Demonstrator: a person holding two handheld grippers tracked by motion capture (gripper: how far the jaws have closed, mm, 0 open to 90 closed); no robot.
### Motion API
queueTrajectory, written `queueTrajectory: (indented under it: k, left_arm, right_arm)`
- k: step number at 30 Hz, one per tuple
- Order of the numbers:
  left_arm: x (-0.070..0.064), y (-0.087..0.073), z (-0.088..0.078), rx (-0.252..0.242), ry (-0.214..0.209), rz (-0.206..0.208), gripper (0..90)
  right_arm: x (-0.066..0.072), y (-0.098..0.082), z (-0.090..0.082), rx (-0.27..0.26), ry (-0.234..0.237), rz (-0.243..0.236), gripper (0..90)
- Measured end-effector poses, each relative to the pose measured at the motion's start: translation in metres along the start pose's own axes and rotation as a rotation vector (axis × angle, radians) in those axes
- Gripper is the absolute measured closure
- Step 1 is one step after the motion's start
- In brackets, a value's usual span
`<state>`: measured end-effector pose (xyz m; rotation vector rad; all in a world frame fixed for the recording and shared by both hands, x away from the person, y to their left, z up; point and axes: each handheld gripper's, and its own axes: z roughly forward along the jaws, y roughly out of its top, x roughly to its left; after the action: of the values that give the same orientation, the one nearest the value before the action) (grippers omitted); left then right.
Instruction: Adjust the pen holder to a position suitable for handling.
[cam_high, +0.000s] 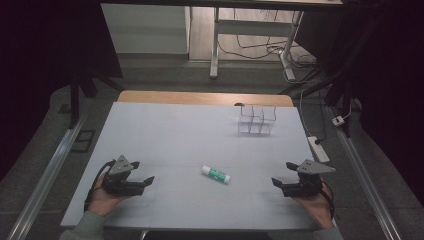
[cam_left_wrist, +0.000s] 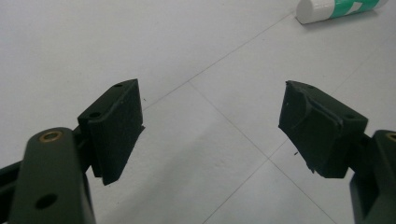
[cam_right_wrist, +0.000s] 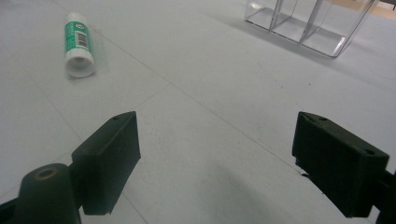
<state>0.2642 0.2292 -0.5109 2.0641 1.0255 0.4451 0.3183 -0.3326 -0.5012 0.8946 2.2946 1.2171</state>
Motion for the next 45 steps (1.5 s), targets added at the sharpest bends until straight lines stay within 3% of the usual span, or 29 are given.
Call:
queueTrajectory:
  k: [12,19,32,45]
  left_arm:
    - [0.003,-0.001,-0.001,-0.001,0.007,-0.004,21.5]
    - [0.003,-0.001,0.0,0.003,0.011,-0.002,21.6]
    - [0.002,-0.001,0.001,0.009,0.01,0.007,21.7]
    - [0.002,-0.001,0.003,0.02,0.015,0.002,21.7]
  right_arm:
    - [0.0,0.002,0.0,0.004,-0.006,0.004,16.8]
    - [-0.002,0.017,0.002,0.017,-0.023,0.018,20.1]
    - [-0.018,0.036,0.018,0.029,-0.06,0.062,29.2]
    - [-0.038,0.044,0.031,0.045,-0.107,0.105,55.6]
